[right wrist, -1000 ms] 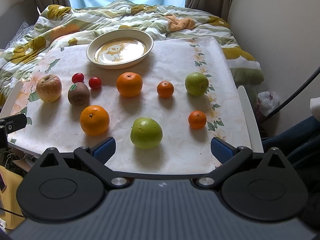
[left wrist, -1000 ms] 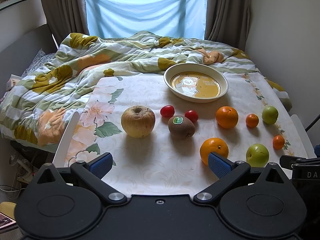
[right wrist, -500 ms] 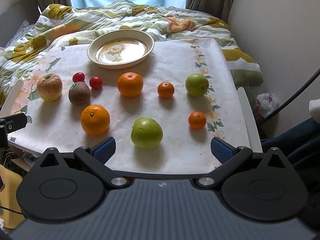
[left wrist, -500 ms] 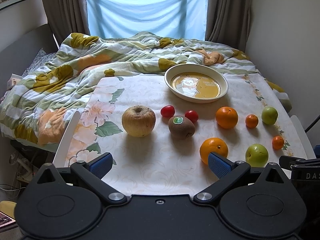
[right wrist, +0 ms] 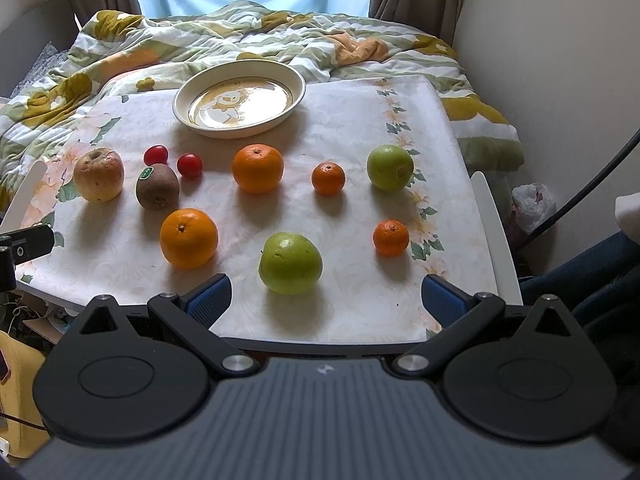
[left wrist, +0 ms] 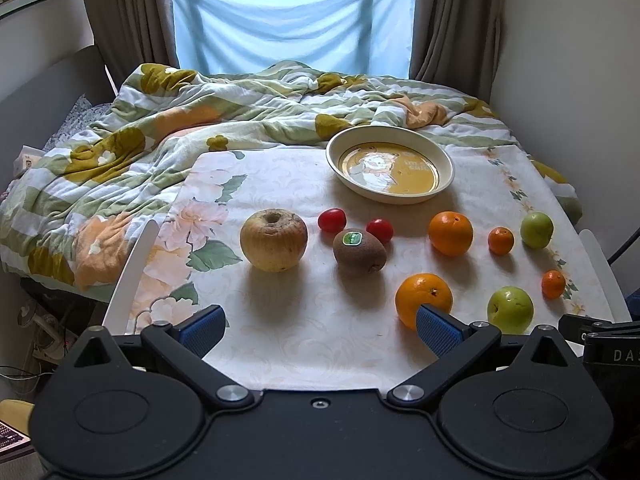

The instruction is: Organize fruits

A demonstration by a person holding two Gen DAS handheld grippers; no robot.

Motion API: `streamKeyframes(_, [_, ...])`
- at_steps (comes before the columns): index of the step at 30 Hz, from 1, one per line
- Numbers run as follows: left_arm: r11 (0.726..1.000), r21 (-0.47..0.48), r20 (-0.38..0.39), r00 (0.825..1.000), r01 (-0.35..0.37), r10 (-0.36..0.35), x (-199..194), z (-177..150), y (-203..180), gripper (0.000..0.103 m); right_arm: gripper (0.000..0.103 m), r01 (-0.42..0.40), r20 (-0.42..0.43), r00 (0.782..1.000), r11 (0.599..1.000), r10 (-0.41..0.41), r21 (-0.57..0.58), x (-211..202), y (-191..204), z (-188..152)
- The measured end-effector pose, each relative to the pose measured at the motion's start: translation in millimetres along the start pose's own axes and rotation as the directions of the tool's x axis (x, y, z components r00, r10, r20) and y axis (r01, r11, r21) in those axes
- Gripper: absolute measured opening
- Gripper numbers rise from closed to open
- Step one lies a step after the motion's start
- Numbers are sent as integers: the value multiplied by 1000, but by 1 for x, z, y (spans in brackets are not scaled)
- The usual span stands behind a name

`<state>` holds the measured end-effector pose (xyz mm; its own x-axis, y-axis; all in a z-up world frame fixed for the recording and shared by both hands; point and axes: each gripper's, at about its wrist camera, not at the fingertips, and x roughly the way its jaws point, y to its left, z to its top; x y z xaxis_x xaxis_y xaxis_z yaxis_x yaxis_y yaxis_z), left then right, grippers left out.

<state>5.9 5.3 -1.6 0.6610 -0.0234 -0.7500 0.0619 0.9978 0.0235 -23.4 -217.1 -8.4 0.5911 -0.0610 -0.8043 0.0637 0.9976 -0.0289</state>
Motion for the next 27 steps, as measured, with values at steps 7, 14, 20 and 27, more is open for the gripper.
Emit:
streamKeyframes(7, [1000,18,-31,999,15,-15,9,0,-12,103,103,-1,-4,1000,1000,2,14,0,-10,-5])
streamKeyframes(14, [998,46,-49,998,49,-46,39,-2,-32,103,103,-20,-1,1000,999,20,26,14,-34,-7])
streamKeyframes(20, [997,81,-39,999,20,-17,64,-11,-50,103,103,-10,6,1000,1000,10,-14,44,-50,-6])
streamKeyframes(27, [995,83,-43,997,60,-56,87,-22,-59,102,103,-25,24,999,998,26,-52,72,-65,-7])
